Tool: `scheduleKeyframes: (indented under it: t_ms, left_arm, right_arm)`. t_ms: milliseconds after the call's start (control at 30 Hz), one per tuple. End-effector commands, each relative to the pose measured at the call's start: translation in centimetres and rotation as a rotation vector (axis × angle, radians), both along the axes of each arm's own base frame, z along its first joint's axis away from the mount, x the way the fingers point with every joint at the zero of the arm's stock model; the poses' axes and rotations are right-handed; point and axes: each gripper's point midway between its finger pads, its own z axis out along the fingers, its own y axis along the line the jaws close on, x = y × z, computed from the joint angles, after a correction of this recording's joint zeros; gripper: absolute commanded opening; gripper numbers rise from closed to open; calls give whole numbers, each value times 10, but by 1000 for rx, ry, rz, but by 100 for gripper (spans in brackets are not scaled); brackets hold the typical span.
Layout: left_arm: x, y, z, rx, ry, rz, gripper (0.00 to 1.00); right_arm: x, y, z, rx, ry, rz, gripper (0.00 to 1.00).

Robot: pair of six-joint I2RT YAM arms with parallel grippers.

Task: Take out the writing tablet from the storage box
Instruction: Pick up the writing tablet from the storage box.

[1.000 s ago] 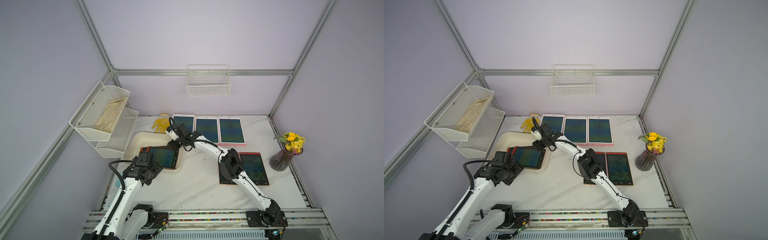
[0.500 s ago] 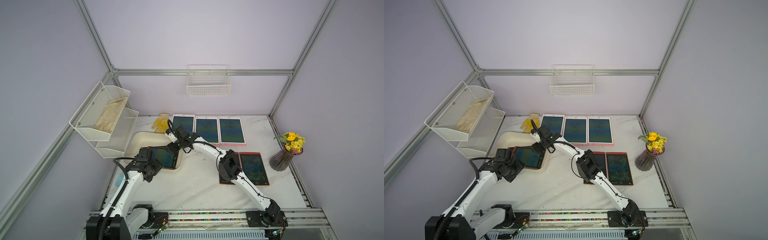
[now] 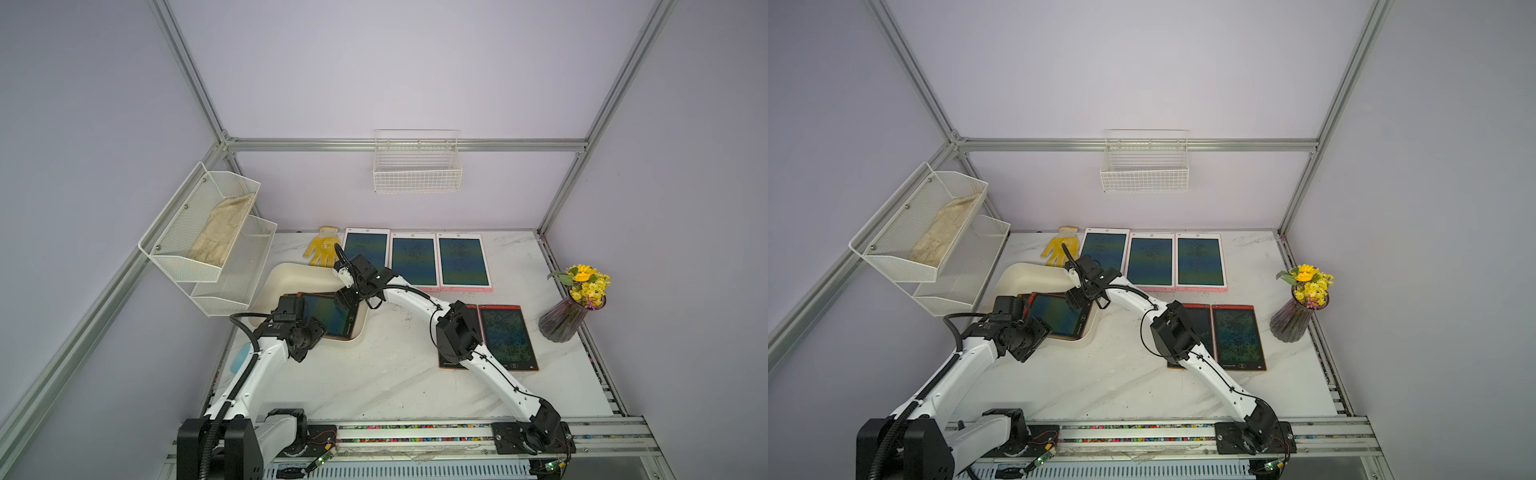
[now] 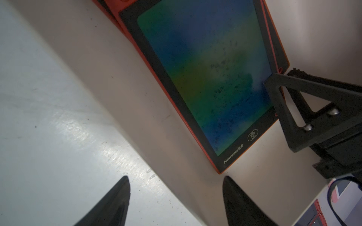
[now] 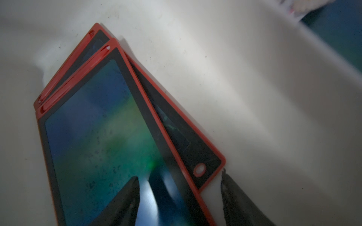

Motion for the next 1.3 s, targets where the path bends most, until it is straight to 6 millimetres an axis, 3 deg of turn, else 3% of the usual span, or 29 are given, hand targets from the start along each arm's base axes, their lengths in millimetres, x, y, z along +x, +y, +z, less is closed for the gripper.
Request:
scheduleKeyframes:
  t_ms: [0, 167, 367, 600, 733, 1100, 1267]
  left_arm:
    - [-3, 0, -11, -2, 9, -20, 74]
    - [1, -1, -13, -13, 5, -21, 72]
    - [7, -11, -20, -60, 31, -52, 70]
    - [10, -11, -21, -65, 19, -51, 68]
    - [7, -11, -23, -65, 25, -52, 68]
    - [-17, -5, -28, -51, 38, -4, 67]
    - [-30, -5, -34, -60, 42, 20, 66]
  right_arm:
    - [-21, -24, -23, -112, 126, -9, 68]
    - [-41, -41, -23, -169, 187, 1, 65]
    - [-55, -46, -23, -171, 225, 35, 61]
    - [-82, -52, -7, -171, 263, 71, 58]
    - [-84, -54, -5, -177, 262, 69, 57]
    - [-126, -49, -20, -186, 348, 162, 51]
    - [-141, -31, -8, -112, 369, 248, 48]
